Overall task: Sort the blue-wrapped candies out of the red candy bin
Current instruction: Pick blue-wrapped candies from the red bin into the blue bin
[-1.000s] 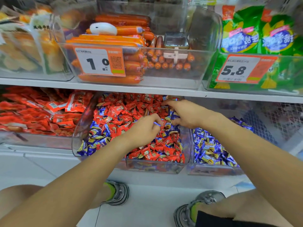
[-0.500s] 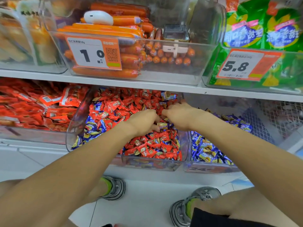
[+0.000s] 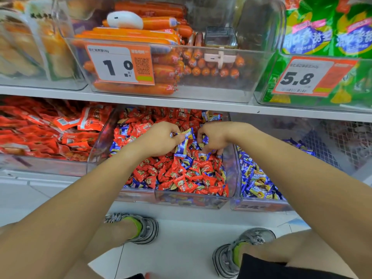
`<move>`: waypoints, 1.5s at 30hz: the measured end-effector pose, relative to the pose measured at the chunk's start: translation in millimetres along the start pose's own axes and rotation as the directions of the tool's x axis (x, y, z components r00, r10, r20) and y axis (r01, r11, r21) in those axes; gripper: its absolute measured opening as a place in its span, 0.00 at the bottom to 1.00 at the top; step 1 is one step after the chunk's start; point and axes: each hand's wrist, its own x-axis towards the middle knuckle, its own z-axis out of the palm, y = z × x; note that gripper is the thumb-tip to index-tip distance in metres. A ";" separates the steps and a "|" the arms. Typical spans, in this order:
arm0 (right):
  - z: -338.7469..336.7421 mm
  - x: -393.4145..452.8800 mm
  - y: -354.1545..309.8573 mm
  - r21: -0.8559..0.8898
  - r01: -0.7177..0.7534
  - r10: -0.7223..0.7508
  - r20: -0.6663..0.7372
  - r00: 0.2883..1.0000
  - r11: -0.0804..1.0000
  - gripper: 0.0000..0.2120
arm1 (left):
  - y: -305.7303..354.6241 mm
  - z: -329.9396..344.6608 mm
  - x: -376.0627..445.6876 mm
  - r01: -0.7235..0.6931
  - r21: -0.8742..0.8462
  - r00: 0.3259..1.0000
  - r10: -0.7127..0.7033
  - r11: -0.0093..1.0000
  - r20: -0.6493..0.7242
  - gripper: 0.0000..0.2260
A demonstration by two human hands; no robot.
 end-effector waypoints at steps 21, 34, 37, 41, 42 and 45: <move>-1.3 -71.7 10.7 0.687 0.203 -0.028 -0.257 0.966 0.698 0.17 | 20.2 -3.0 -20.8 0.074 -0.341 0.997 -0.082 0.937 -0.009 0.08; 36.2 -101.1 53.5 0.926 0.364 0.295 -0.378 0.878 0.101 0.12 | 99.1 42.2 8.0 -0.029 -0.240 0.997 0.012 0.970 -0.072 0.09; 46.7 -115.8 84.9 0.912 0.333 0.426 -0.407 0.808 0.240 0.03 | 122.5 58.0 21.6 -0.086 -0.203 0.983 0.050 0.975 -0.175 0.10; 57.2 -132.7 118.0 0.865 0.224 0.434 -0.430 0.791 0.449 0.03 | 154.8 88.1 28.3 -0.263 -0.190 0.963 0.269 0.946 0.006 0.18; 58.8 -136.4 124.8 0.861 0.209 0.429 -0.425 0.797 0.464 0.04 | 156.9 95.0 28.3 -0.301 -0.146 0.951 0.307 0.942 0.025 0.21; 62.0 -147.8 137.1 0.866 0.224 0.489 -0.446 0.750 0.447 0.07 | 145.2 99.4 24.0 -0.391 -0.001 0.916 0.389 0.920 -0.096 0.17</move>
